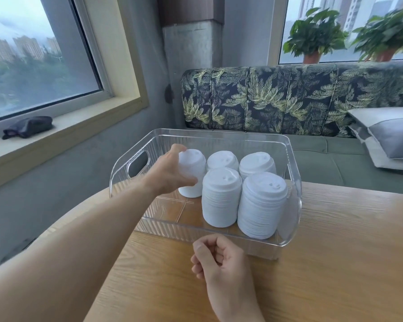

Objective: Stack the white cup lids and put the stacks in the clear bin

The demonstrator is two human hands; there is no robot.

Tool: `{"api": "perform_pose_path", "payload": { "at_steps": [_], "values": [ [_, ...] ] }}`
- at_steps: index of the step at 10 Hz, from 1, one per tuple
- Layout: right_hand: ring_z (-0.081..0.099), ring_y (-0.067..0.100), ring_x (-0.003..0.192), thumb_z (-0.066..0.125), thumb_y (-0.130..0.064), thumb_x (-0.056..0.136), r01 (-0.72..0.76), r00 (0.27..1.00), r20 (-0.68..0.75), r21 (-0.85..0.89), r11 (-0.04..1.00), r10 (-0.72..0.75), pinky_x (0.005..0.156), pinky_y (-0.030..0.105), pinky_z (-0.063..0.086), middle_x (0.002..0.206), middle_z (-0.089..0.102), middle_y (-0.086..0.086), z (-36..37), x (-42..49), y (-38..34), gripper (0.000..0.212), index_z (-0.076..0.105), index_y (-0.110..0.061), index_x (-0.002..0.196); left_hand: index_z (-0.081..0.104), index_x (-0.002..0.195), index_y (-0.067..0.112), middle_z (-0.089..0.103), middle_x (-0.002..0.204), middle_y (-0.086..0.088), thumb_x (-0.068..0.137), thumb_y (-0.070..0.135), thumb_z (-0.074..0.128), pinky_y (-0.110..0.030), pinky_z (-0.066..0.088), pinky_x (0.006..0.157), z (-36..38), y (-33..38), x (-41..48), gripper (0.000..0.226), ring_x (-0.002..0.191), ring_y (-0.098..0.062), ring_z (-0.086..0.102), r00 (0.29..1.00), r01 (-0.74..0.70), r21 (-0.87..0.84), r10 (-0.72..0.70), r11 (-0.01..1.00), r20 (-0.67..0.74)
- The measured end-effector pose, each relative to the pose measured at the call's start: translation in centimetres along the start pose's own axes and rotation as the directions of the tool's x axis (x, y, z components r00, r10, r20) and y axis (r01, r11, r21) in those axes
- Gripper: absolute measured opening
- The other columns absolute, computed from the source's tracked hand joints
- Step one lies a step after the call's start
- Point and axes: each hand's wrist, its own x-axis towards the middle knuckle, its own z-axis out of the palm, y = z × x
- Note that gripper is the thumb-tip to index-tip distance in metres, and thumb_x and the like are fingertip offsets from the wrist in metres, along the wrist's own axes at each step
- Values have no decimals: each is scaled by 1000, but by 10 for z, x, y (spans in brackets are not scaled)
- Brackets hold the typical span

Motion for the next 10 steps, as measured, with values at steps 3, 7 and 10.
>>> {"api": "perform_pose_path", "payload": {
  "at_steps": [3, 7, 10],
  "values": [
    [66, 14, 61, 71, -16, 96, -1, 1000, 15, 94, 996, 0, 59, 23, 52, 70, 73, 7, -2, -1, 2, 19, 75, -23, 79, 40, 147, 30, 57, 119, -4, 78, 30, 86, -36, 45, 84, 5, -9, -2, 82, 103, -28, 56, 999, -27, 36, 25, 999, 41],
    [65, 12, 60, 69, -15, 97, 19, 1000, -10, 89, 996, -18, 57, 22, 52, 69, 72, 5, -2, -1, 3, 20, 74, -17, 77, 29, 156, 45, 54, 135, -5, 84, 36, 66, -37, 43, 89, 11, -20, -14, 81, 110, -27, 57, 995, -66, 105, 74, 992, -67],
    [65, 11, 60, 68, -17, 97, 19, 997, -70, 38, 999, -16, 58, 23, 53, 69, 72, 3, -2, -7, 5, 22, 73, -24, 77, 69, 111, 16, 58, 136, 3, 95, 17, 53, -38, 43, 94, 5, 12, -57, 22, 124, -22, 52, 908, -171, 329, 278, 929, -313]
  ]
}}
